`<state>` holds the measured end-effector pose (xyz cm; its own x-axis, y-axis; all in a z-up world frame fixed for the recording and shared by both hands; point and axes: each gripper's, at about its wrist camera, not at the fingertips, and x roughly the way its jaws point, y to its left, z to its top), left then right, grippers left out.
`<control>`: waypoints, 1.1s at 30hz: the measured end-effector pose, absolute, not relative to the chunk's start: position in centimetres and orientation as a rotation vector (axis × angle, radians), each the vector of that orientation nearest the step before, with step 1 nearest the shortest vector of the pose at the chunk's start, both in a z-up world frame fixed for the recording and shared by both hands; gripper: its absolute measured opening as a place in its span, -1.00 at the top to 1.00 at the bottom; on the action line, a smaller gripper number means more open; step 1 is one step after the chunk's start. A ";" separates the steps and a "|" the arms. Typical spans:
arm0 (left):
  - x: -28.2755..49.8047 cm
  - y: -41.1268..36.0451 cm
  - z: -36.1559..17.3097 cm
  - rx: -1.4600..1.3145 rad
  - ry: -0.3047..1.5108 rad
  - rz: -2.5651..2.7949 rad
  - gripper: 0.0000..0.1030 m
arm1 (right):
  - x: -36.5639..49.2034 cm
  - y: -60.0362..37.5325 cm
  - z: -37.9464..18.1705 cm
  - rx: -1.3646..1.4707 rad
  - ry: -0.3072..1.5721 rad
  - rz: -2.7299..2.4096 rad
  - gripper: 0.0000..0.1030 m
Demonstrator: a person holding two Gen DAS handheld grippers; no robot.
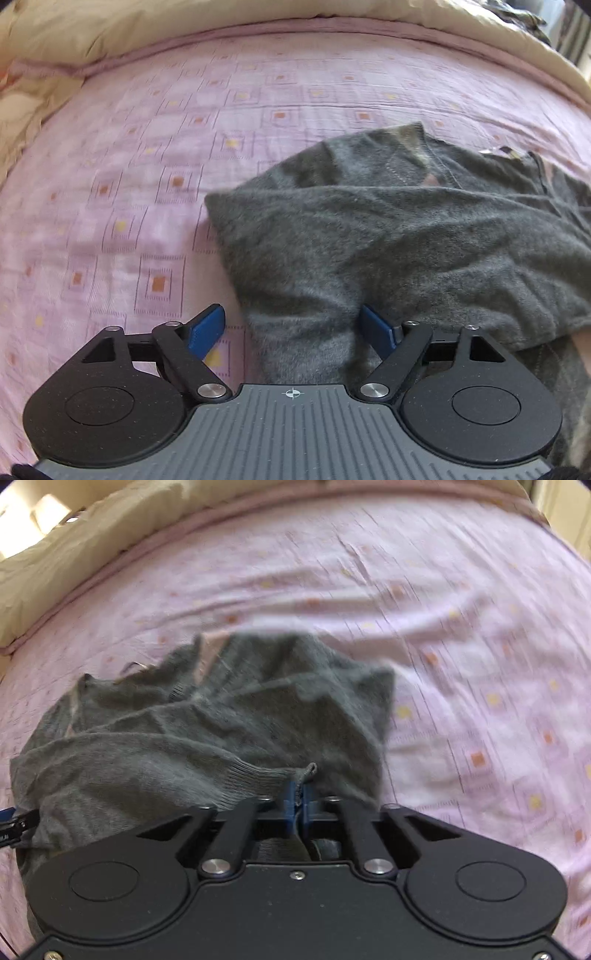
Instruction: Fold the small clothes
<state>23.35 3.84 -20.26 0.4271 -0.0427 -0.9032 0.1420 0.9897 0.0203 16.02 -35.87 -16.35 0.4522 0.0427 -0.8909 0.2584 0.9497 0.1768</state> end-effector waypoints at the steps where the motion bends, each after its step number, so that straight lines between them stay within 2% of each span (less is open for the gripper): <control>1: 23.2 4.0 -20.3 0.091 1.123 -0.115 -0.58 | 15.9 -35.5 -15.7 0.268 1.068 -0.128 0.79; 4: 23.0 4.0 -20.4 0.108 1.108 -0.114 -0.67 | 16.0 -35.6 -15.0 0.219 1.029 -0.171 0.79; 8: 23.4 3.9 -20.7 0.125 1.116 -0.079 -0.95 | 16.8 -37.2 -17.6 0.266 1.132 -0.264 0.79; 10: 23.5 4.2 -20.9 0.116 1.123 -0.071 -1.00 | 16.5 -37.4 -17.8 0.268 1.118 -0.274 0.78; 12: 23.5 4.6 -20.9 0.090 1.138 -0.066 -1.00 | 15.9 -37.4 -17.2 0.261 1.100 -0.292 0.27; 14: 23.2 5.0 -20.7 0.064 1.152 -0.050 -0.99 | 14.8 -37.3 -16.3 0.269 1.049 -0.302 -0.59; 21: 19.3 6.2 -19.3 0.035 1.152 -0.031 -0.99 | 9.6 -36.3 -13.8 0.301 1.022 -0.249 -0.66; 29: 12.9 6.9 -17.6 0.024 1.161 -0.100 -0.99 | 2.9 -33.0 -13.4 0.302 1.054 -0.184 -0.80; 33: 9.3 6.9 -17.1 0.080 1.159 -0.181 -0.99 | -0.5 -31.3 -13.4 0.313 1.066 -0.167 -0.80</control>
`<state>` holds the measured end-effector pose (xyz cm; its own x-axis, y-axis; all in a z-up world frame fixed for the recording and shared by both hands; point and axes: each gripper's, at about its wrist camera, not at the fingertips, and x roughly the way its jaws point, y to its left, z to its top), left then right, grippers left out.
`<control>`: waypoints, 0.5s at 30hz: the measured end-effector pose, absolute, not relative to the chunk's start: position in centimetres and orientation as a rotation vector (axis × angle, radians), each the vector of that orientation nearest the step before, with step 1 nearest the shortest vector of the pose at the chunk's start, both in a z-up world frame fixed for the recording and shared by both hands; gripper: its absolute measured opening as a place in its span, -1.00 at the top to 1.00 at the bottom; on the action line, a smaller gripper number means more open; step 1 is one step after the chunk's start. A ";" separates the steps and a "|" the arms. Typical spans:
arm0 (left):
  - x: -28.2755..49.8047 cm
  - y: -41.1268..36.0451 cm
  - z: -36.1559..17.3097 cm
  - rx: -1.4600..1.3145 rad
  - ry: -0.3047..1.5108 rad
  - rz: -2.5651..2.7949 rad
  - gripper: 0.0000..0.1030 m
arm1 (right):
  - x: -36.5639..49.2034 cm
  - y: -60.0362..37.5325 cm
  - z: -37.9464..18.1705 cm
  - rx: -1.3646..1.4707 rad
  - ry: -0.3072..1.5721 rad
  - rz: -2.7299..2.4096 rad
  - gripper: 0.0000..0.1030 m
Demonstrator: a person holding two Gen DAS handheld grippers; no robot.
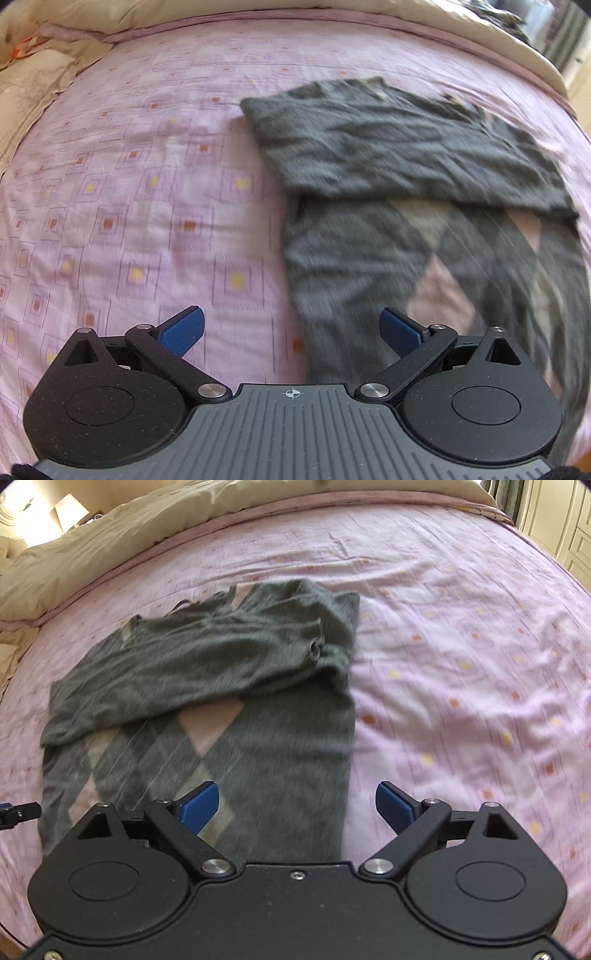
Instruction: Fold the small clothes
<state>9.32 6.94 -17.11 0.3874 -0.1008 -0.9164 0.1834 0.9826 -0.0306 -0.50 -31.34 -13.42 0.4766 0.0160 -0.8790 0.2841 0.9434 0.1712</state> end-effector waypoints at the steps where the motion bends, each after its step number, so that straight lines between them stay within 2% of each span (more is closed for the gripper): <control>1: 8.4 6.9 -17.1 0.095 1.160 -0.204 -0.99 | -1.3 -30.9 -13.4 0.314 1.066 -0.165 -0.80; 15: -2.2 8.5 -17.8 0.058 1.200 -0.299 -0.99 | -10.8 -25.9 -13.8 0.294 1.147 0.038 -0.81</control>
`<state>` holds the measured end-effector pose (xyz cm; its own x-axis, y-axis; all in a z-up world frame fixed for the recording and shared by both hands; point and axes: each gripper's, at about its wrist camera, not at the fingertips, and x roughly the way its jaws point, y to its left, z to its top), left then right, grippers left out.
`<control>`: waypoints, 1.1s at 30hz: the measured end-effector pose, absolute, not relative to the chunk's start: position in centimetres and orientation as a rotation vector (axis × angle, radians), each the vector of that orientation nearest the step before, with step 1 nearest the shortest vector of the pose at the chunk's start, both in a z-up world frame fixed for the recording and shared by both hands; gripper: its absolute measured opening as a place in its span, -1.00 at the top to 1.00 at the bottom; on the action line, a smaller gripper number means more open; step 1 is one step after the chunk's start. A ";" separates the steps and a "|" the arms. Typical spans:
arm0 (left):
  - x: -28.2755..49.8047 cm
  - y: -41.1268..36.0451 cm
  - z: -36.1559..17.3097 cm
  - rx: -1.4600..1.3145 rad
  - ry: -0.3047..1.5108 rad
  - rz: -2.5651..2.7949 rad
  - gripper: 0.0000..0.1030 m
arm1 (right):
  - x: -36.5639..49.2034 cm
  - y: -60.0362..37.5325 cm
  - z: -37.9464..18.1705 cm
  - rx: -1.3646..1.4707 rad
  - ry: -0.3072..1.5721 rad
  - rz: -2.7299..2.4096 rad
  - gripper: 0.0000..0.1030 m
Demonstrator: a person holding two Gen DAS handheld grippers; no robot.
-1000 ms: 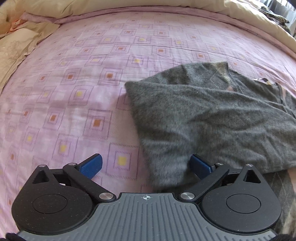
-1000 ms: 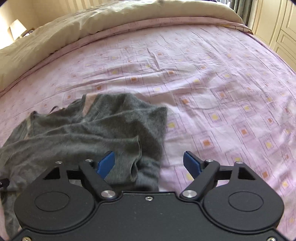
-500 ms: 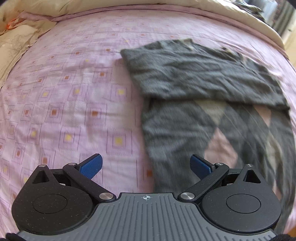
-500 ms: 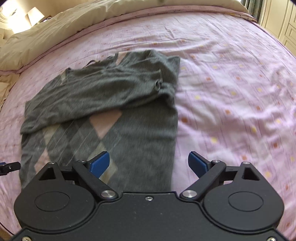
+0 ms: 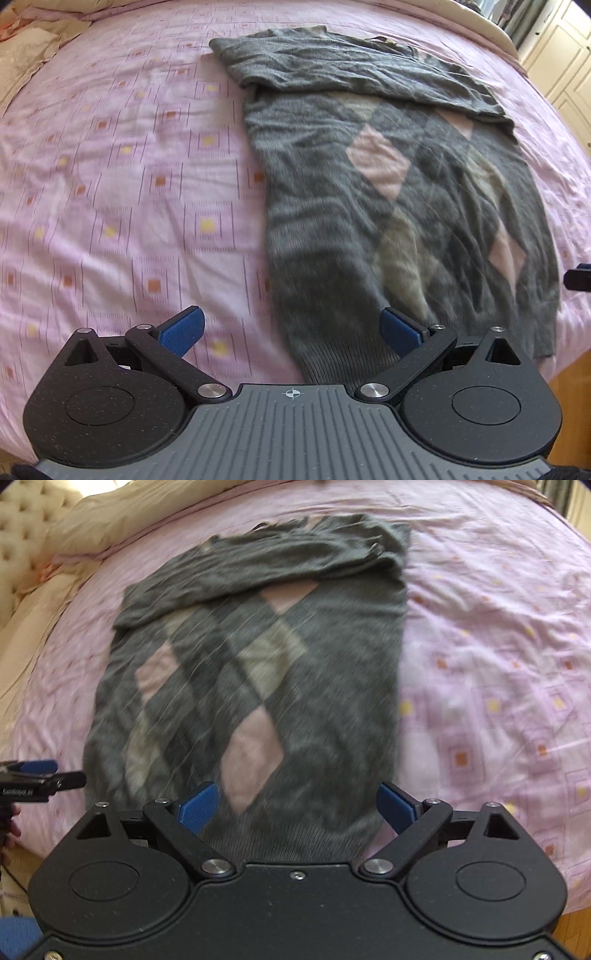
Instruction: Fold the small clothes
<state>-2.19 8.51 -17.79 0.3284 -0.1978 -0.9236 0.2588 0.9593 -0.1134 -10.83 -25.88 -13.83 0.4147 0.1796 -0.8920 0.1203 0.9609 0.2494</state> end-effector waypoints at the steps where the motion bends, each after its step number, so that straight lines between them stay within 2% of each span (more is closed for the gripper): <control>1: -2.8 8.5 -17.9 0.051 1.197 -0.297 -0.99 | -11.3 -25.7 -14.0 0.293 1.148 0.052 -0.81; 13: -7.0 6.5 -19.9 0.041 1.164 -0.274 -0.99 | -15.6 -27.3 -18.1 0.377 1.197 0.072 -0.86; 18: -7.2 5.8 -21.3 0.054 1.187 -0.258 -0.99 | -15.8 -27.9 -18.7 0.426 1.174 0.079 -0.90; 21: -7.4 5.7 -21.7 0.066 1.160 -0.245 -0.99 | -15.7 -27.9 -19.0 0.436 1.169 0.090 -1.00; 29: -7.9 5.3 -21.8 0.091 1.135 -0.228 -0.99 | -16.5 -28.3 -19.3 0.489 1.104 0.099 -1.00; 32: -7.4 5.3 -21.5 0.070 1.166 -0.234 -0.95 | -16.9 -28.9 -19.3 0.530 1.079 0.107 -1.00; 33: -7.3 5.3 -21.3 0.046 1.165 -0.247 -0.85 | -16.9 -29.0 -19.3 0.535 1.078 0.110 -1.00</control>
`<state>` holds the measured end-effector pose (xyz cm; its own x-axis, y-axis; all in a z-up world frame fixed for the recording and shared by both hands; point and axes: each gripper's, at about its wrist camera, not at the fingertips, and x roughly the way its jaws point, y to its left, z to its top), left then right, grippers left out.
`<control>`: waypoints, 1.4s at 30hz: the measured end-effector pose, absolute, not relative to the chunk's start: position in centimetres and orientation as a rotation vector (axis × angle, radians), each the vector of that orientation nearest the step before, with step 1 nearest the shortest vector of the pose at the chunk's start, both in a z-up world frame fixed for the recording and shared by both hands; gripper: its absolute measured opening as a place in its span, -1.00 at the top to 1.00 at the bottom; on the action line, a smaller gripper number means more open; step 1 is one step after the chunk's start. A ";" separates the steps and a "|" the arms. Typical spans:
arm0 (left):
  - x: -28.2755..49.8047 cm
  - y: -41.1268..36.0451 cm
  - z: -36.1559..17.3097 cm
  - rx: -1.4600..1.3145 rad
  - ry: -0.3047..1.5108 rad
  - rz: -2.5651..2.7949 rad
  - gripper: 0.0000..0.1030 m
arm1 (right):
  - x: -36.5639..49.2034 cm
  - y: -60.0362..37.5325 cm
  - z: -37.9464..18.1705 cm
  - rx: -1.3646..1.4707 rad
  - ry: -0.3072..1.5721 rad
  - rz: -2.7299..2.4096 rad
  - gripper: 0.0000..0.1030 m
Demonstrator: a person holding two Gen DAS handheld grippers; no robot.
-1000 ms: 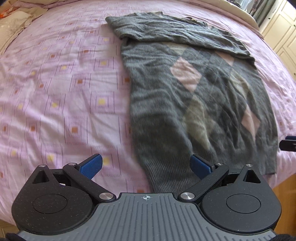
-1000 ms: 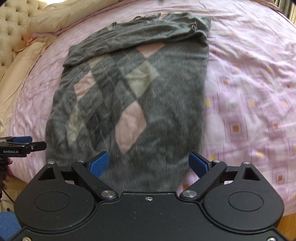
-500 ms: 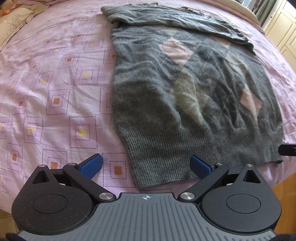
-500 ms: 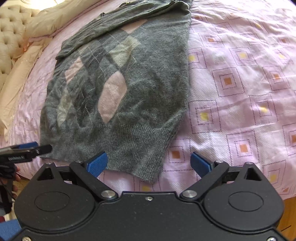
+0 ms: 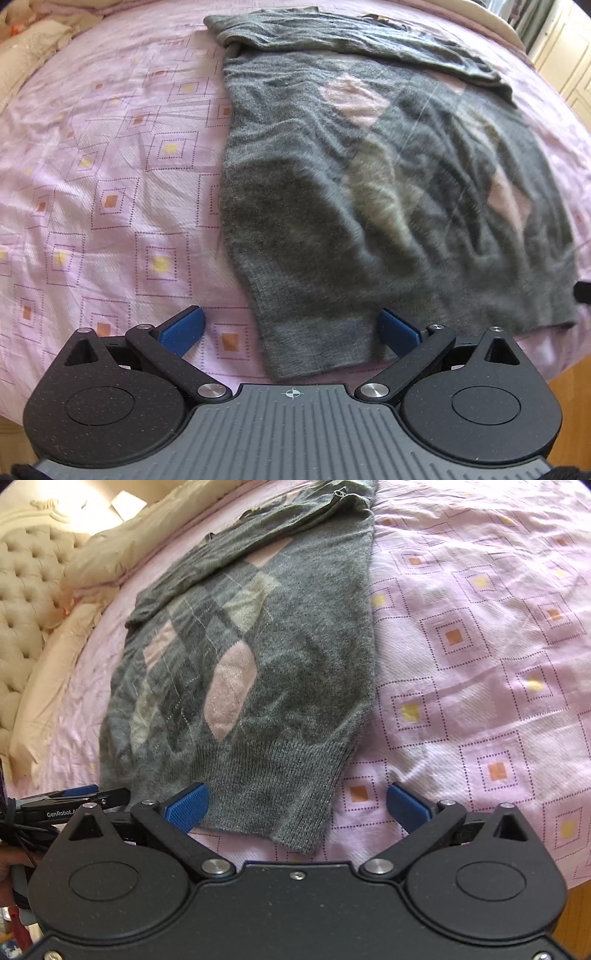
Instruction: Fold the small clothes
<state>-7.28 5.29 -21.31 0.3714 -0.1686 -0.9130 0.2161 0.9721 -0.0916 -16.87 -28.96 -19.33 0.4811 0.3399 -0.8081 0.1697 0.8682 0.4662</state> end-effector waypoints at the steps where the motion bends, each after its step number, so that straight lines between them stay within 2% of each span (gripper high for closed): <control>1: -7.3 5.3 -21.1 0.025 1.157 -0.266 -0.75 | -16.8 -29.0 -19.3 0.536 1.079 0.112 -1.00; 3: -7.5 5.0 -20.9 0.032 1.156 -0.282 -0.65 | -16.7 -28.9 -19.3 0.532 1.084 0.115 -1.00; 10: -8.1 4.1 -21.1 0.080 1.169 -0.283 -0.65 | -16.2 -28.5 -19.1 0.492 1.119 0.141 -1.00; 12: -8.0 4.0 -21.0 0.080 1.173 -0.272 -0.58 | -16.2 -28.8 -19.1 0.525 1.121 0.170 -0.88; 14: -8.0 4.1 -21.0 0.070 1.173 -0.256 -0.47 | -16.2 -28.8 -19.2 0.535 1.123 0.180 -0.59; 18: -7.8 4.8 -20.7 0.035 1.171 -0.207 0.04 | -16.4 -29.1 -19.2 0.528 1.114 0.171 -0.39; 19: -7.8 5.1 -20.6 0.025 1.173 -0.200 0.09 | -16.4 -29.3 -19.2 0.528 1.115 0.167 -0.18; 20: -7.7 5.3 -20.5 0.018 1.175 -0.196 0.17 | -16.3 -29.4 -19.3 0.533 1.122 0.167 0.12; 22: -7.6 5.6 -20.5 0.017 1.177 -0.190 0.33 | -16.2 -29.6 -19.5 0.533 1.139 0.161 0.40; 24: -7.5 5.7 -20.4 0.007 1.178 -0.197 0.77 | -16.0 -29.6 -19.7 0.551 1.142 0.172 0.46; 25: -7.5 5.8 -20.3 -0.017 1.187 -0.209 0.84 | -15.8 -29.7 -19.7 0.560 1.149 0.180 0.66; 26: -7.4 5.8 -20.3 -0.027 1.190 -0.205 0.86 | -15.7 -29.6 -19.6 0.555 1.153 0.191 0.76; 33: -6.6 5.5 -18.5 -0.097 1.154 -0.228 0.89 | -15.0 -30.4 -17.3 0.595 1.112 0.273 0.76; 42: -2.7 5.4 -12.6 -0.179 0.980 -0.248 0.92 | -12.1 -32.4 -12.5 0.624 0.976 0.259 0.77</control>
<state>-2.73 5.43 -12.61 0.5324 -0.2872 -0.7963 0.1265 0.9571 -0.2606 -12.06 -32.36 -12.54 0.5468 0.4733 -0.6906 0.0681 0.7970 0.6001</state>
